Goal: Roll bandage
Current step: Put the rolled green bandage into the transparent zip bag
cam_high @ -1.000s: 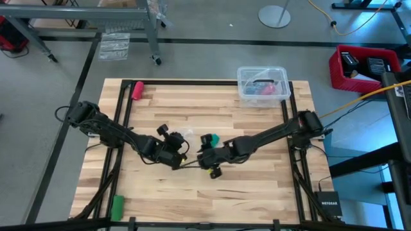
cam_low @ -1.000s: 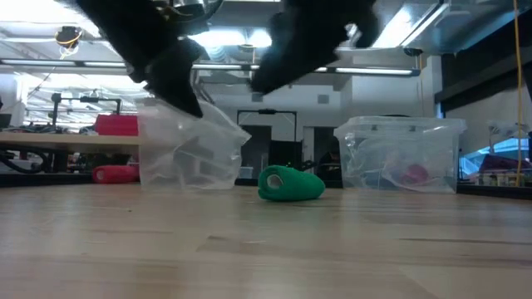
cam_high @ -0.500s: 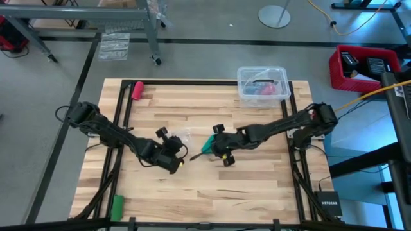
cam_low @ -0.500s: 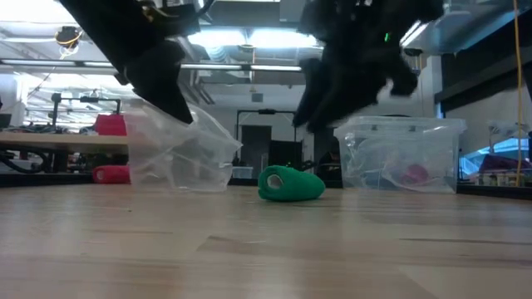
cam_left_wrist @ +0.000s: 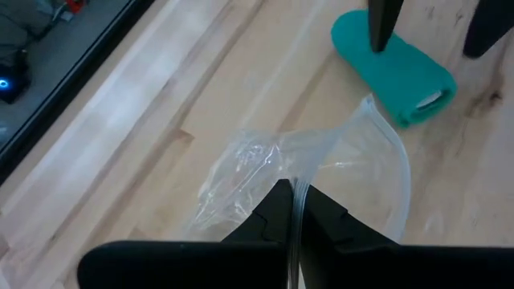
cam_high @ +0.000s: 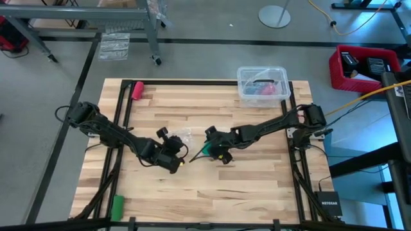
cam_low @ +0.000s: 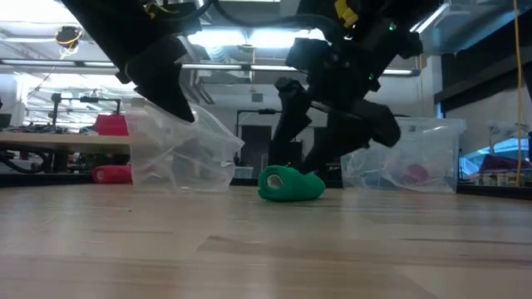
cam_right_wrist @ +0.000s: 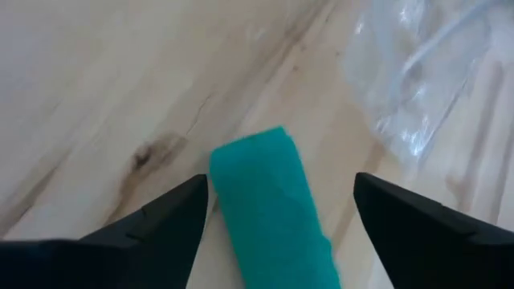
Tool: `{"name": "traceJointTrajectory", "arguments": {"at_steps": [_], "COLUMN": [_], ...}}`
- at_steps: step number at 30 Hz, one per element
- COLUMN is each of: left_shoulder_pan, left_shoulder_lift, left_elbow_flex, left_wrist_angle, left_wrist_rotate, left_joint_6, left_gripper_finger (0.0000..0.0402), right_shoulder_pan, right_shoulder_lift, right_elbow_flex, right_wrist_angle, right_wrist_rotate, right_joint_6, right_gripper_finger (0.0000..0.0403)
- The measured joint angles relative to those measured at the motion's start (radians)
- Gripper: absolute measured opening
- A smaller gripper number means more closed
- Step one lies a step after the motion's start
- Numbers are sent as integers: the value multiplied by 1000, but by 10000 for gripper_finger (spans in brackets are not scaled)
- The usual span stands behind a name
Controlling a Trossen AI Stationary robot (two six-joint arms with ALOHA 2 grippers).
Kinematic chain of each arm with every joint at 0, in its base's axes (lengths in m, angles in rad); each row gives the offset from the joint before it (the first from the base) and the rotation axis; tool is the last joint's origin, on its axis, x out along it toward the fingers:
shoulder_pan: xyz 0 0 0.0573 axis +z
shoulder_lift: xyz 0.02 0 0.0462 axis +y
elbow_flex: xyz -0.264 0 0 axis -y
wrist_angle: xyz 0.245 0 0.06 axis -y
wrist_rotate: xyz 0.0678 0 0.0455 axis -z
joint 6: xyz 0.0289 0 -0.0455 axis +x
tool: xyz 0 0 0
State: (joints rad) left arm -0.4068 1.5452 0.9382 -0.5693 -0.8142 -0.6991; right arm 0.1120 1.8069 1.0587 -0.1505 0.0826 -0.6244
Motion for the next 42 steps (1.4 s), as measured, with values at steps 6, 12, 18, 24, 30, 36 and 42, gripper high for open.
{"name": "traceJointTrajectory", "arguments": {"at_steps": [6,12,18,24,30,36,42], "left_shoulder_pan": [0,0,-2,-1,-1,-1,-7], "left_shoulder_lift": [0,0,0,0,0,0,0], "left_elbow_flex": [0,0,0,0,0,36,101], "left_wrist_angle": [5,5,6,7,32,111,168], "left_wrist_rotate": [1,4,6,22,80,139,170], "left_joint_6": [3,5,3,1,0,25,45], "left_gripper_finger": [3,3,3,3,3,3,3], "right_shoulder_pan": [-1,-1,0,14,62,119,160], "right_shoulder_lift": [53,116,118,17,-177,-270,-231], "right_elbow_flex": [1,1,1,0,0,0,0], "right_wrist_angle": [51,89,108,57,60,323,578], "right_wrist_rotate": [-24,-18,59,73,-23,-138,-192], "right_joint_6": [-64,-64,-31,48,208,344,414], "right_gripper_finger": [307,271,192,107,95,95,95]}}
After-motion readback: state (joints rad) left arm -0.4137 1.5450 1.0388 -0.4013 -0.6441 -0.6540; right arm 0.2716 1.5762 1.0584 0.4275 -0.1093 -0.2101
